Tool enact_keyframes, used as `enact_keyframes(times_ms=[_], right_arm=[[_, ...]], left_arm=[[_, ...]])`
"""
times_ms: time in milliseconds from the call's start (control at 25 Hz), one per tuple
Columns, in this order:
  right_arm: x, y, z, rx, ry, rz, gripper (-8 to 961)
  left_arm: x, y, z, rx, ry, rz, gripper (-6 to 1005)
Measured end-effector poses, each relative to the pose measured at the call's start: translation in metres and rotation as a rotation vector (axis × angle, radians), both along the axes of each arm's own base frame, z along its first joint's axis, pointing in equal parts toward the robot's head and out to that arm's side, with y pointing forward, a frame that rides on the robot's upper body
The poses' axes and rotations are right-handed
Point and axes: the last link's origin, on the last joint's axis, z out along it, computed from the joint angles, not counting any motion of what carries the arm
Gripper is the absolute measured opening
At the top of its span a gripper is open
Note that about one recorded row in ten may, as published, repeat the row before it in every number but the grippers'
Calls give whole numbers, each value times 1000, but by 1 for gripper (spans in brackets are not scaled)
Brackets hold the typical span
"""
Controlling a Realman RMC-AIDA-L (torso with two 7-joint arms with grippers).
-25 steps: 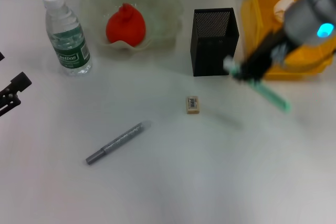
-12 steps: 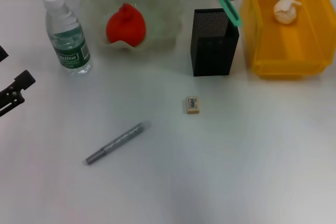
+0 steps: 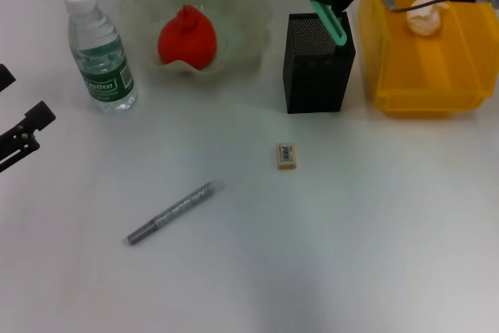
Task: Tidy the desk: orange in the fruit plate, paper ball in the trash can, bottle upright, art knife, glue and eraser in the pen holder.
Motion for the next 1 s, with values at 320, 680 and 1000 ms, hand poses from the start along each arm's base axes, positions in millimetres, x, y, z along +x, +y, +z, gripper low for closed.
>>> enact_keyframes(times_ms=[320, 680, 1000], right_arm=[[9, -1, -9, -32, 70, 65, 220], [27, 4, -5, 7, 97, 5, 240], [21, -7, 9, -43, 70, -63, 462]], left_arm=[[1, 3, -2, -5, -2, 1, 803], [1, 5, -2, -5, -1, 6, 803], [2, 6, -2, -5, -2, 4, 803]])
